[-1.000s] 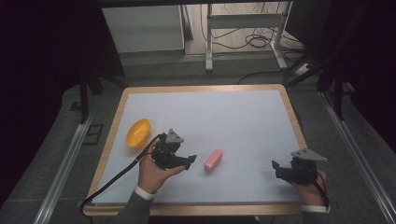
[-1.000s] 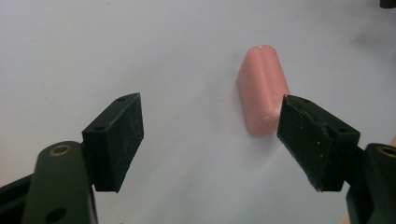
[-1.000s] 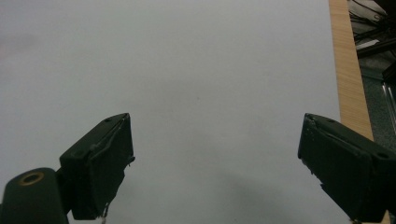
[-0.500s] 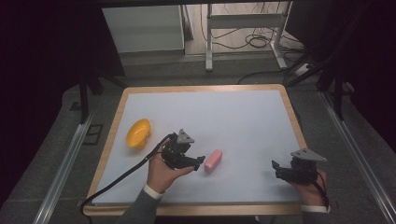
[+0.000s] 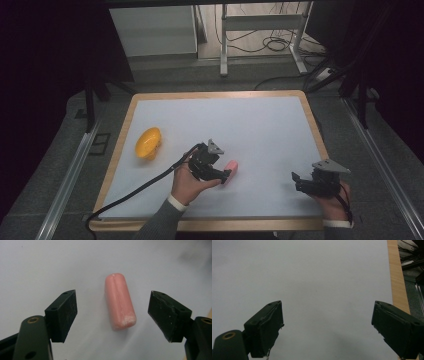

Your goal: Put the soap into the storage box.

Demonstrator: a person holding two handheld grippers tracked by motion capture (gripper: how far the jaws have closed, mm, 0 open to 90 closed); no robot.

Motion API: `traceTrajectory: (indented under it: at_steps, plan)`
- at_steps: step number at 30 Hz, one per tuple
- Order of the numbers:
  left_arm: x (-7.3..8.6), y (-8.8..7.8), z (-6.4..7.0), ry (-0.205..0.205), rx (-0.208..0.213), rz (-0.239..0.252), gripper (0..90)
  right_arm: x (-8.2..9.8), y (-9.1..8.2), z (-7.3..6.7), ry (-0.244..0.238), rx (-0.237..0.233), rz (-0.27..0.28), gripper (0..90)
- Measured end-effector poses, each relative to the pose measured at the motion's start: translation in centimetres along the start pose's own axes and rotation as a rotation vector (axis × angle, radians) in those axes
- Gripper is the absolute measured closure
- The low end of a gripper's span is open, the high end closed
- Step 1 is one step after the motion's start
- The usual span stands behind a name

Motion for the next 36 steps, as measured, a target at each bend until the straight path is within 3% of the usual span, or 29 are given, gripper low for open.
traceTrajectory:
  at_steps: [9,14,20,24,28,36]
  plan:
    - [-0.7,0.8,-0.2,-0.028,0.028,-0.006,24.9,0.1,0.1,0.2,0.003,0.004,-0.007,10.2]
    - [-0.9,2.2,-0.8,-0.038,0.043,-0.053,26.3,0.1,0.1,0.1,0.003,0.004,-0.01,10.2]
    - [-1.1,3.0,-0.9,-0.054,0.065,-0.062,26.7,0.1,0.3,0.1,0.004,0.007,-0.016,10.2]
    - [-1.3,3.7,-0.3,-0.023,0.056,-0.096,26.0,0.1,0.3,0.0,0.003,0.006,-0.017,10.2]
    - [-1.3,4.9,-0.1,-0.03,0.055,-0.131,26.3,0.2,0.1,0.2,0.005,0.008,-0.013,10.2]
    - [-1.4,6.3,-0.2,-0.054,0.072,-0.151,36.0,0.2,0.2,0.2,0.006,0.01,-0.017,10.2]
Point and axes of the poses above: each handheld gripper's, and its own axes: y roughly forward along the jaws, x roughly out of its underside, z roughly to its right, the point moved 2 cm from there along y, roughly forward along the jaws, and after that the axes turned 10 degrees about -z, right-handed, at the moved point
